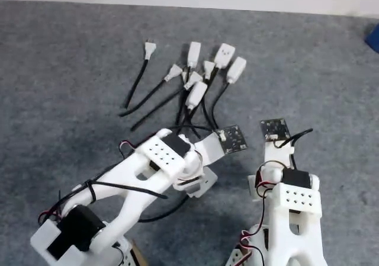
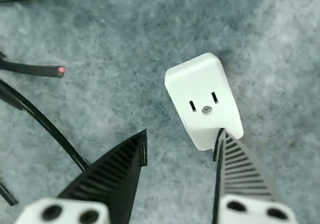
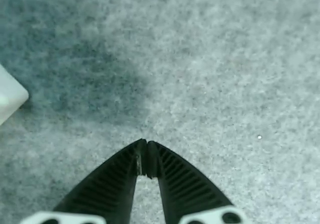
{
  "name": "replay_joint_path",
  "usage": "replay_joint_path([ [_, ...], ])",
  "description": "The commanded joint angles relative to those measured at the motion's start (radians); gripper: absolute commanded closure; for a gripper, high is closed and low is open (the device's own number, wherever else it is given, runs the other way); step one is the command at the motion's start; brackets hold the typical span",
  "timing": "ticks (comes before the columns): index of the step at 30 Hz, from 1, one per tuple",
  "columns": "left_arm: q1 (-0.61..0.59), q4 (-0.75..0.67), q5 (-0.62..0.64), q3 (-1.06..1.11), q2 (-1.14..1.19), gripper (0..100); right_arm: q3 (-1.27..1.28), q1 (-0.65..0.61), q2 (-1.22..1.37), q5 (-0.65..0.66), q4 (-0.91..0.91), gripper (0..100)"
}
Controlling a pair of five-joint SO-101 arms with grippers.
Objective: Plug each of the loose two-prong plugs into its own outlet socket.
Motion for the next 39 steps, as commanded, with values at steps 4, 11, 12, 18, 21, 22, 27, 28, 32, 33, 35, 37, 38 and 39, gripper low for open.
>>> replay_joint_path([
  [4, -0.232, -0.043, -0.152, 0.025, 0.005, 79, -0.012, 0.008, -0.024, 0.006, -0.005, 98.8],
  [11, -0.407, -0.104, -0.292, 0.042, 0.005, 79, -0.012, 0.008, -0.022, 0.006, -0.005, 98.8],
  [12, -0.421, -0.103, -0.292, 0.033, 0.002, 79, -0.012, 0.008, -0.021, 0.006, -0.005, 98.8],
  [18, -0.435, 0.002, -0.285, -0.096, -0.007, 79, -0.012, 0.007, -0.019, 0.006, -0.005, 98.8],
  [21, -0.400, 0.150, -0.236, -0.229, -0.008, 78, -0.012, 0.010, -0.018, 0.003, -0.007, 98.8],
  [22, -0.389, 0.193, -0.210, -0.275, -0.008, 78, -0.012, 0.012, -0.018, -0.012, -0.008, 98.8],
  [27, -0.277, 0.358, -0.124, -0.418, -0.008, 78, -0.036, 0.073, -0.019, -0.043, -0.007, 98.8],
  [28, -0.251, 0.379, -0.104, -0.433, -0.008, 78, -0.058, 0.099, -0.019, -0.043, -0.007, 98.8],
  [32, -0.128, 0.408, -0.041, -0.427, -0.005, 78, -0.119, 0.150, -0.019, -0.043, -0.005, 98.8],
  [33, -0.097, 0.407, -0.028, -0.415, -0.002, 78, -0.125, 0.147, -0.019, -0.043, -0.005, 98.8],
  [35, -0.044, 0.404, -0.009, -0.392, 0.004, 78, -0.124, 0.128, -0.019, -0.043, -0.005, 98.8],
  [37, 0.001, 0.365, 0.011, -0.361, 0.004, 78, -0.122, 0.108, -0.019, -0.043, -0.005, 98.8],
  [38, 0.016, 0.339, 0.020, -0.341, 0.004, 78, -0.122, 0.105, -0.021, -0.043, -0.005, 98.8],
  [39, 0.027, 0.316, 0.020, -0.323, 0.004, 78, -0.122, 0.107, -0.024, -0.043, -0.005, 98.8],
])
